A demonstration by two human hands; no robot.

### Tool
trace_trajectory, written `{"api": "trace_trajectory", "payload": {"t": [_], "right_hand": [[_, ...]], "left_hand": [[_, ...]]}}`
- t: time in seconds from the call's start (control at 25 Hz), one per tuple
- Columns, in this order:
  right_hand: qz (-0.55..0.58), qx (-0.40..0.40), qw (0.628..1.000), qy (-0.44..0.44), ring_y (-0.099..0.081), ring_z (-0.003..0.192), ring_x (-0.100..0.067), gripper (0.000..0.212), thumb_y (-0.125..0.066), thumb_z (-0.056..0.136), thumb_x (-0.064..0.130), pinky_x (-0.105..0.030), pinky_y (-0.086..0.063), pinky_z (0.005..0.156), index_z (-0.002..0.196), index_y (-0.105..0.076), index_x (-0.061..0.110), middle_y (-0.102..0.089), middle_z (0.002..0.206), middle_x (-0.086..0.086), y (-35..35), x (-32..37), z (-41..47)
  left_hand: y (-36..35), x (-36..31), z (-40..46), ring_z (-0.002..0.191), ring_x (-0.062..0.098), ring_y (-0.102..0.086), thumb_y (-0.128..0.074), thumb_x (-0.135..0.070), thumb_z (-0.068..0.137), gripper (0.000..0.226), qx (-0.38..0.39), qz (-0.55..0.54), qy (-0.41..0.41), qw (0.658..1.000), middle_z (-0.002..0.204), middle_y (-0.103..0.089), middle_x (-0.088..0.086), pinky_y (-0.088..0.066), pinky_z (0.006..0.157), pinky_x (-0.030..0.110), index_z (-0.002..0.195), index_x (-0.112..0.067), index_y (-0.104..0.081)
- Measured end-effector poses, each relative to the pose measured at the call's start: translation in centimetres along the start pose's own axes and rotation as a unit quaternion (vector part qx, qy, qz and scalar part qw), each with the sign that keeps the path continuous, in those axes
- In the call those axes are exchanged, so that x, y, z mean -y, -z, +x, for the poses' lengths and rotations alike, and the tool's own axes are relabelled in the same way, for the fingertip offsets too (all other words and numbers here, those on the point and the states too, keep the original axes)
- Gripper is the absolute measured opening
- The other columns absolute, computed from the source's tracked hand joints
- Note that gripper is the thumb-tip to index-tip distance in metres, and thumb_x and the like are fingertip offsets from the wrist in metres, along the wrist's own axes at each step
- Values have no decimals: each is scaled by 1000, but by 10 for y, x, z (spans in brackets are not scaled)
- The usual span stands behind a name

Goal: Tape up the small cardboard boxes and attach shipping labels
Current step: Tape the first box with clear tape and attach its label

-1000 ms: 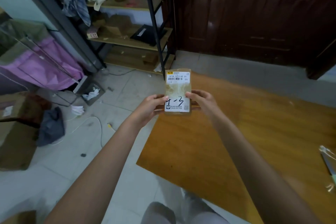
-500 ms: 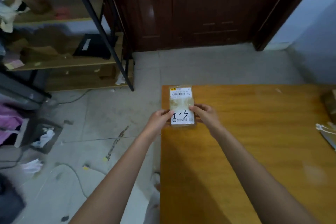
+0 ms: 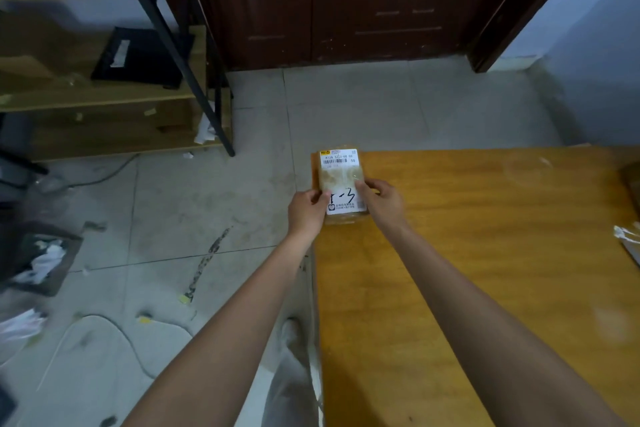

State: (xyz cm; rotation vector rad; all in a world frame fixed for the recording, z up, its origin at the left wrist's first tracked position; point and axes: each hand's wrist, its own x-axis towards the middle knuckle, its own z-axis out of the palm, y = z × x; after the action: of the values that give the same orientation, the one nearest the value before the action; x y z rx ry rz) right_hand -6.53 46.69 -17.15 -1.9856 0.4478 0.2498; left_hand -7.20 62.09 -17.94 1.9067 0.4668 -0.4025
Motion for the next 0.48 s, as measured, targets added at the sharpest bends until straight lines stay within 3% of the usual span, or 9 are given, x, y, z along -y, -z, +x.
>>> {"api": "trace_trajectory", "payload": {"t": [0.12, 0.2, 0.28, 0.36, 0.48], "right_hand": [[-4, -9, 1000, 1, -62, 70, 10, 14, -57, 95, 38, -7, -44, 53, 98, -66, 28, -61, 82, 24, 2, -7, 6], [-12, -11, 1000, 2, -61, 68, 14, 12, -55, 96, 37, -5, -41, 50, 93, -64, 30, -63, 80, 22, 6, -17, 6], [-19, 2, 1000, 1, -65, 76, 2, 19, -51, 97, 41, -17, -50, 59, 95, -66, 29, -70, 89, 10, 11, -24, 5], [-4, 21, 1000, -4, -66, 93, -15, 33, -45, 98, 47, -34, -54, 79, 106, -67, 23, -71, 104, -1, 14, -26, 4], [31, 29, 999, -4, -61, 110, -20, 44, -41, 98, 54, -43, -51, 94, 117, -62, 22, -66, 119, -1, 31, -25, -3]], "left_hand": [[-11, 0, 8, 65, 13, -61, -54, -32, 98, 30, 6, 20, -3, 1000, 73, -66, -5, -41, 48, 12, 82, -13, -68], [-22, 4, 6, 63, 10, -59, -52, -34, 99, 29, 18, 35, -3, 999, 72, -64, -7, -38, 45, 10, 83, -15, -67], [-30, 8, 3, 67, 13, -60, -52, -36, 99, 31, 13, 29, 6, 999, 80, -67, -1, -42, 51, 17, 87, -12, -67], [-31, 7, -2, 74, 19, -61, -54, -38, 98, 37, -7, 14, 19, 1000, 89, -68, 9, -43, 58, 25, 92, -4, -65], [-26, -3, -14, 82, 17, -59, -54, -40, 97, 34, -38, 12, 25, 999, 95, -64, 4, -43, 62, 22, 103, -7, -63]]}}
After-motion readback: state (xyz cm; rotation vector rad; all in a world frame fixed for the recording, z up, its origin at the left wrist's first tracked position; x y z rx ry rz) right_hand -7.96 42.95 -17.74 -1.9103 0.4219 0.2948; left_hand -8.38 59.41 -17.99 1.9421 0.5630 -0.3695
